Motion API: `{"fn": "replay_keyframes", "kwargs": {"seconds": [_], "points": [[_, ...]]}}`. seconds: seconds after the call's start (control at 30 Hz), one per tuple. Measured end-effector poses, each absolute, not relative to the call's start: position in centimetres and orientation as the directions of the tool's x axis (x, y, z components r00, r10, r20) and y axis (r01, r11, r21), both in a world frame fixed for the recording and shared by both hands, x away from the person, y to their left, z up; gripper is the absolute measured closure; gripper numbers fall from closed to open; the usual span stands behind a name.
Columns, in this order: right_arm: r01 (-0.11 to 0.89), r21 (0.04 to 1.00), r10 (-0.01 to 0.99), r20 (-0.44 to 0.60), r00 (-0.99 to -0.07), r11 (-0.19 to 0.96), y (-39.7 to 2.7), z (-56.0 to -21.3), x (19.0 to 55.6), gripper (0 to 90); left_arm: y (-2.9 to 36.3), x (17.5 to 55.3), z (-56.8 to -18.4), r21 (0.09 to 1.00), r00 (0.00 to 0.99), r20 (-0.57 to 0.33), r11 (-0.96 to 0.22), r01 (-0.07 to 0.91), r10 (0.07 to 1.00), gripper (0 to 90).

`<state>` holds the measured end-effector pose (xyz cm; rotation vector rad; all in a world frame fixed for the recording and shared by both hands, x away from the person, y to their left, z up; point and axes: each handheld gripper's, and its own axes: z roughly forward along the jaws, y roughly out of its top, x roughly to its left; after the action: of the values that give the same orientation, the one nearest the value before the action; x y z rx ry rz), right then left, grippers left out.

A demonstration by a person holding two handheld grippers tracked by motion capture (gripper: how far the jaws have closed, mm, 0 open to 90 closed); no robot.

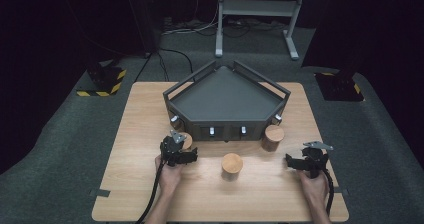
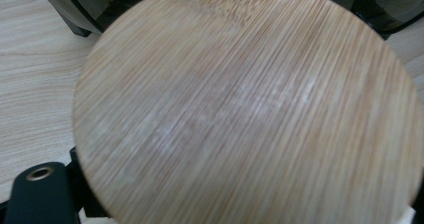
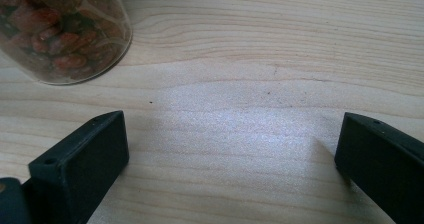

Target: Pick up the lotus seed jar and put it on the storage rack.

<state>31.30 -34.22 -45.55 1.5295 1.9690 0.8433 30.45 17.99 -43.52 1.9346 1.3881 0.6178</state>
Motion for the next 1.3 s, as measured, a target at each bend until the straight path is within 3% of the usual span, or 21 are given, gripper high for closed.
{"fn": "replay_keyframes", "kwargs": {"seconds": [0.53, 1.3], "points": [[0.658, 0.732, 0.971, -0.016, -0.24, 0.175, -34.2, -45.5, 31.3, 0.0, 17.6, 30.4, -43.7, 0.754, 0.297, 0.009, -0.202, 0.625, 0.955, 25.0], [0.658, 0.732, 0.971, -0.016, -0.241, 0.175, -34.2, -45.5, 31.3, 0.0, 17.8, 29.9, -42.2, 0.748, 0.342, 0.028, -0.247, 0.616, 0.939, 25.4]]}}
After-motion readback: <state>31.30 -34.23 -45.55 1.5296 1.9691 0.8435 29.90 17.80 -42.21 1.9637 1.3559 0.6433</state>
